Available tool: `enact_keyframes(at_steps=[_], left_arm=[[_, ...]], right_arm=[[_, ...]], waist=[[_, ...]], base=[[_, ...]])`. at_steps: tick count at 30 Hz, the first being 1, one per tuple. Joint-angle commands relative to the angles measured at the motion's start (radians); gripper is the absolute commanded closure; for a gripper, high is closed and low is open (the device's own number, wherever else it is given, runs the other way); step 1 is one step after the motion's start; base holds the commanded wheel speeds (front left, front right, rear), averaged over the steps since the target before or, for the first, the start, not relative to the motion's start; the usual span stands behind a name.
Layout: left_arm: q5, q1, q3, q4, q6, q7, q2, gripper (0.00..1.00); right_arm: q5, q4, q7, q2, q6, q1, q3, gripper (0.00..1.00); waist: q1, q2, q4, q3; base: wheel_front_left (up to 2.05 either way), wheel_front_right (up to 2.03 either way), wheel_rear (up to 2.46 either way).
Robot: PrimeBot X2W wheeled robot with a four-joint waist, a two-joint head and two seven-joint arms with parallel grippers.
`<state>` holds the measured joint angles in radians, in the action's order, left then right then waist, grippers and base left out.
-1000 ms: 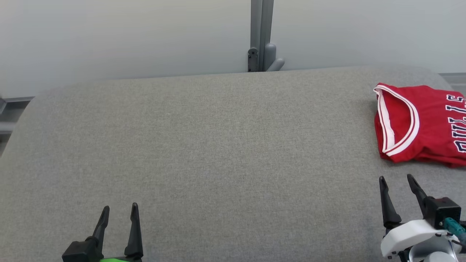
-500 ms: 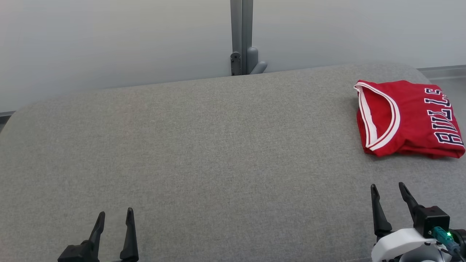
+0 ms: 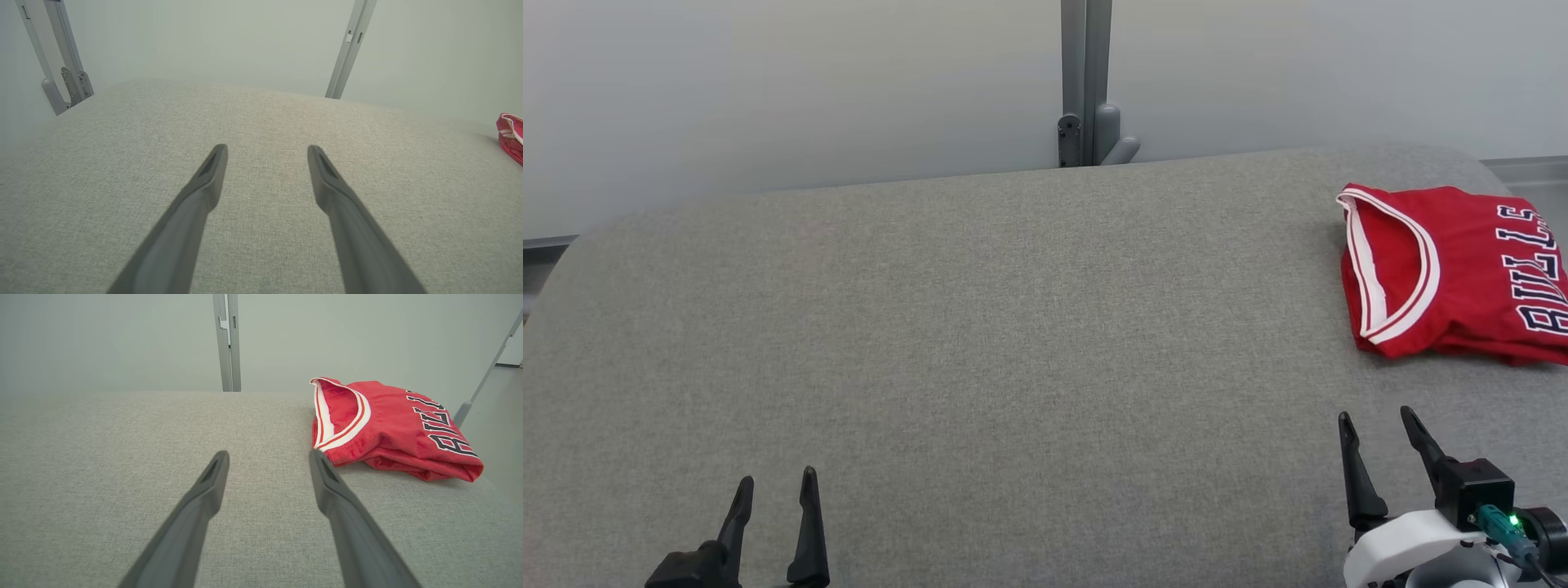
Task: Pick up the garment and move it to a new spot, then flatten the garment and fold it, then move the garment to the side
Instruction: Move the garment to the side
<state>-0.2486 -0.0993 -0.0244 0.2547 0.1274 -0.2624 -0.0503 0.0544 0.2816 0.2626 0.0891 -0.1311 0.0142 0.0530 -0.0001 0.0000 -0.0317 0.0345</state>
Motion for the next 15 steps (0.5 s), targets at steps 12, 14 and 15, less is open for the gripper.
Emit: enact_keyframes(at_steps=[12,14,15], left_arm=[[-0.011,-0.014,-0.009,-0.009,-0.001,-0.003,-0.001,0.00],[-0.011,-0.015,-0.009,-0.010,-0.002,-0.003,-0.001,0.00],[-0.012,-0.016,-0.009,-0.010,-0.002,-0.003,-0.001,0.00]], right_arm=[[0.017,0.019,0.003,0.004,0.001,-0.013,-0.018,0.00],[0.023,0.022,0.003,0.006,0.001,-0.012,-0.022,0.00],[0.026,0.024,0.003,0.007,0.001,-0.012,-0.025,0.00]], waist=[[0.0001,0.0000,0.001,-0.003],[0.0001,0.0000,0.002,-0.003],[0.0001,0.0000,0.002,-0.003]], base=[[0.00,0.00,0.00],[0.00,0.00,0.00],[0.00,0.00,0.00]])
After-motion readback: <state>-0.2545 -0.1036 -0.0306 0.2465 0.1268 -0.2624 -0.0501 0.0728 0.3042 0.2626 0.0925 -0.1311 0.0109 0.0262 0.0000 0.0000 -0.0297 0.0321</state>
